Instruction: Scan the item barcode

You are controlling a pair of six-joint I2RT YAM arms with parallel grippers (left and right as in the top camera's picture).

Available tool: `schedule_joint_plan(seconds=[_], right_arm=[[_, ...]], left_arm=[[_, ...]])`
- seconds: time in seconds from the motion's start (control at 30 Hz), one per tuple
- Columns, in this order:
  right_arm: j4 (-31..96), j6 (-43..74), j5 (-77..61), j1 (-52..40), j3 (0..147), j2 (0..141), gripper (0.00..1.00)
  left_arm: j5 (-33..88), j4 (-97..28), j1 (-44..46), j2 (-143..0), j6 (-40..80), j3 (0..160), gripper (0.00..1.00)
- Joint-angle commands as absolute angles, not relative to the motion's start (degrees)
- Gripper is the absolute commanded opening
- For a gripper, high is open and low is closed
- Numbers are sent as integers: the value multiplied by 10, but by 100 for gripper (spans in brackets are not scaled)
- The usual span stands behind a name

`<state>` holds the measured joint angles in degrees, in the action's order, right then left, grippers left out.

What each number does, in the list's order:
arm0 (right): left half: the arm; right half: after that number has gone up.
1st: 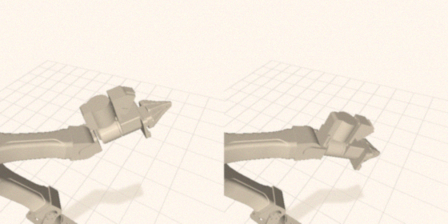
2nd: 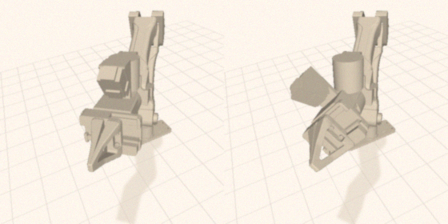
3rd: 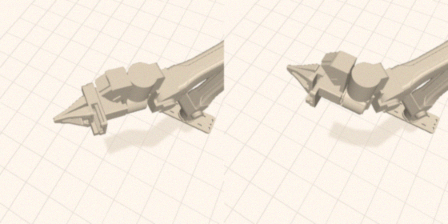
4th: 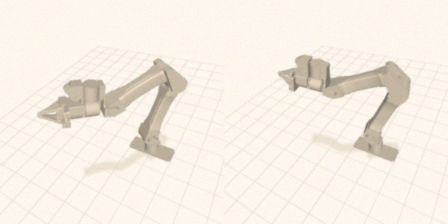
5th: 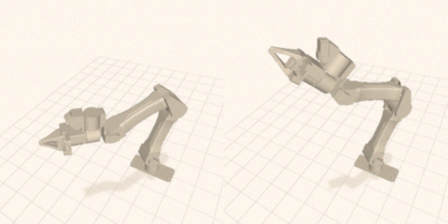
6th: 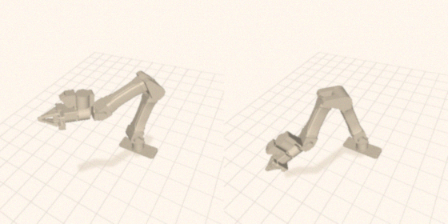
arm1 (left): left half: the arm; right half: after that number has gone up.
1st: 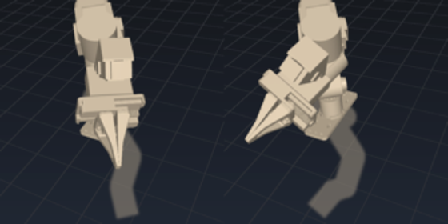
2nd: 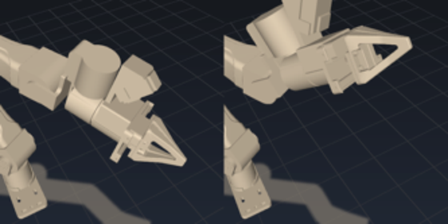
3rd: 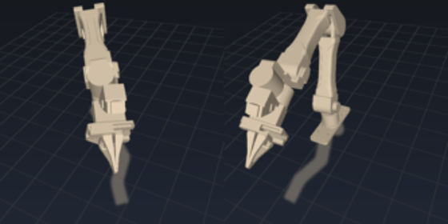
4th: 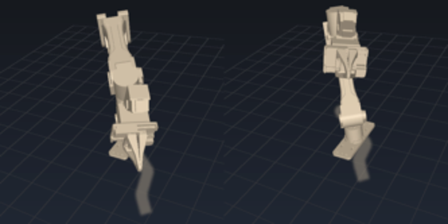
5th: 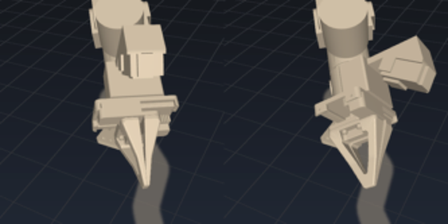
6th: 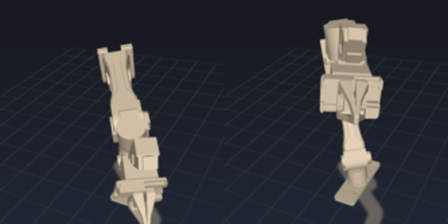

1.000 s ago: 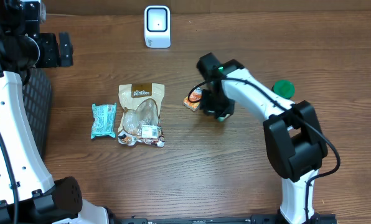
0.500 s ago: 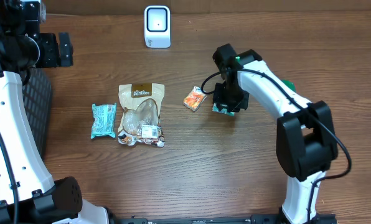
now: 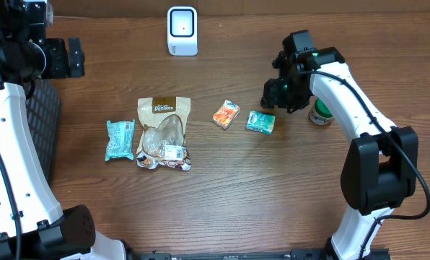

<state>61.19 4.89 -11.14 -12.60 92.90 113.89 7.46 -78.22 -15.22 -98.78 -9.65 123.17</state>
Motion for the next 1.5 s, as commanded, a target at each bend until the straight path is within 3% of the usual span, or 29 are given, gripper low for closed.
schedule_joint_plan(seconds=[0.0,0.23,0.5,0.87,1.47], right_arm=[[601,-31,-132,-129,942,1139,38],[590,-38,-132,-124,942,1183,35],[595,-60,-159,-86,941,1196,40],[500,64,-105,-81,882,1197,11],[583,70,-157,-84,870,1197,6]], left_arm=[[73,-782,-154,-986,-107,1243,99],[73,-782,-154,-986,-107,1243,99],[73,-782,-154,-986,-107,1243,99],[73,-782,-154,-986,-107,1243,100],[73,-782,-154,-986,-107,1243,100]])
